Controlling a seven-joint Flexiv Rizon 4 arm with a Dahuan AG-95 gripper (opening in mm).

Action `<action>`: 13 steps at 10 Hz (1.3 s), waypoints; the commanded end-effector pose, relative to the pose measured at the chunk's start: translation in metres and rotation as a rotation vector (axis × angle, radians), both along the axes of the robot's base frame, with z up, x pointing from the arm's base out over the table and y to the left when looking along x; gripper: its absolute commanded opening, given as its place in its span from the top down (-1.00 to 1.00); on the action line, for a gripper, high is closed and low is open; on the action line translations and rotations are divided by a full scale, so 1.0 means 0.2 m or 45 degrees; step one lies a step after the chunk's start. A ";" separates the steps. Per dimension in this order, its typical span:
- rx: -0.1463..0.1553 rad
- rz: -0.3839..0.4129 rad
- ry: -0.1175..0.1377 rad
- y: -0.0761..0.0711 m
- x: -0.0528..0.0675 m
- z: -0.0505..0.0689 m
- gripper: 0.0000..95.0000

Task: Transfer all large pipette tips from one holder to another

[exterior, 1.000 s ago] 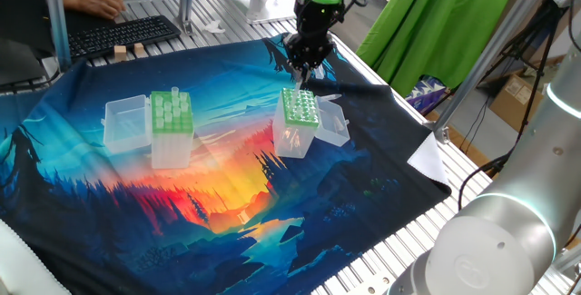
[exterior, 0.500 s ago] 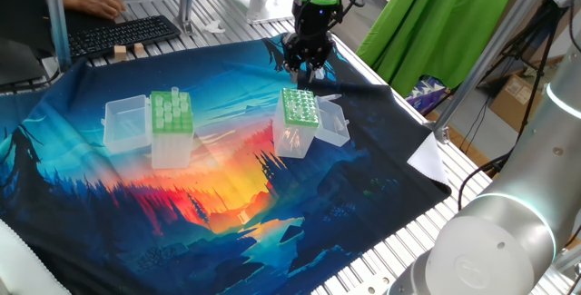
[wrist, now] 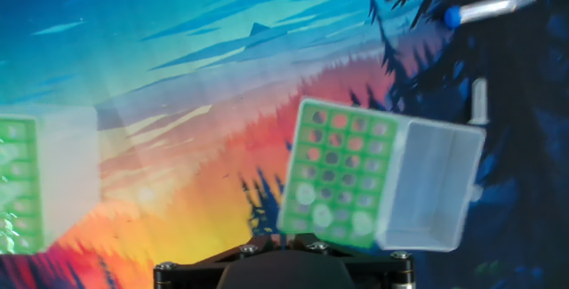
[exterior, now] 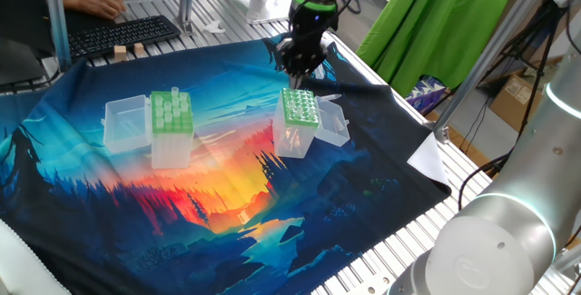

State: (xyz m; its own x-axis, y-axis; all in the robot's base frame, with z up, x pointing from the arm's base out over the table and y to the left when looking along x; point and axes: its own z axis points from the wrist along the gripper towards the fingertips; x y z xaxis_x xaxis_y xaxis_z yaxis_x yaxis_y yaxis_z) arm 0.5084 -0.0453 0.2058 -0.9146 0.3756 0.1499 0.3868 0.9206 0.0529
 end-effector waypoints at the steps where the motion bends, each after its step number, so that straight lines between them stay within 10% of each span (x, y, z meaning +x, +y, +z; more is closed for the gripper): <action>1: 0.011 -0.116 0.016 0.14 0.00 -0.06 1.00; 5: 0.015 -0.193 -0.011 0.28 0.01 -0.16 1.00; 12: -0.042 -0.190 -0.024 0.28 0.01 -0.16 1.00; 13: -0.057 -0.180 -0.026 0.28 0.01 -0.16 0.60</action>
